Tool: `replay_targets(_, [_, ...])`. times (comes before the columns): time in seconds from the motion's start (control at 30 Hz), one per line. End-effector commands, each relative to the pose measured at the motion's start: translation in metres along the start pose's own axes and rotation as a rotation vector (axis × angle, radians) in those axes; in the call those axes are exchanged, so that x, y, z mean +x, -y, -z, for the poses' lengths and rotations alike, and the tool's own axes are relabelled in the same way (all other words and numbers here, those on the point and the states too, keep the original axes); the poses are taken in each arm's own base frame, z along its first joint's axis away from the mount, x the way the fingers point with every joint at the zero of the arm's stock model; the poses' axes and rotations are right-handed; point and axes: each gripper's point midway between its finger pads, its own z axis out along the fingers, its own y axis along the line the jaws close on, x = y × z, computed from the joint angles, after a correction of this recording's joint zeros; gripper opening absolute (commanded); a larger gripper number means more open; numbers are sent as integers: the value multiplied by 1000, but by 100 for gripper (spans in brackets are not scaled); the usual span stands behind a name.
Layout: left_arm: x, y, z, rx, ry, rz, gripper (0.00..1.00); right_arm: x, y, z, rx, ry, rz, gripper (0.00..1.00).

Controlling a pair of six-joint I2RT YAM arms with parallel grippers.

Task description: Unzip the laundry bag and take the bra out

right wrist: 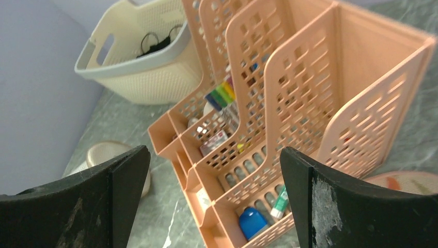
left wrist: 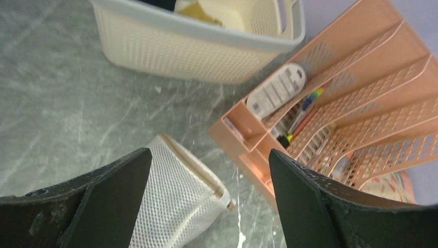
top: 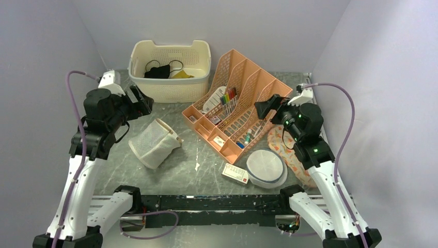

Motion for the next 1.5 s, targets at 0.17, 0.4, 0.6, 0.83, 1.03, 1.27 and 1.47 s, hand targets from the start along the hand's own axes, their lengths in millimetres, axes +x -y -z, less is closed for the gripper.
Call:
replay_targets(0.17, [88,-2,-25,65,-346,114,95,35,-23,-7,-188,-105,-37,100])
replay_targets(0.4, [143,-4,-43,104,-537,172,95,55,-34,-15,-278,-189,-60,100])
replay_targets(0.6, [156,-26,-53,-89,-560,-15,95,70,-44,-15,-357,-244,-85,100])
replay_targets(0.83, [170,-34,-70,-253,-607,-150,95,78,-46,-17,-380,-278,-108,100])
replay_targets(1.03, [163,-18,-78,-197,-580,-127,69,89,-43,-19,-366,-324,-124,100])
replay_targets(1.27, [146,0,-65,-118,-505,-50,26,103,-44,-19,-388,-368,-148,100])
replay_targets(1.47, [128,30,-49,23,-434,60,10,115,-54,-23,-426,-403,-154,100])
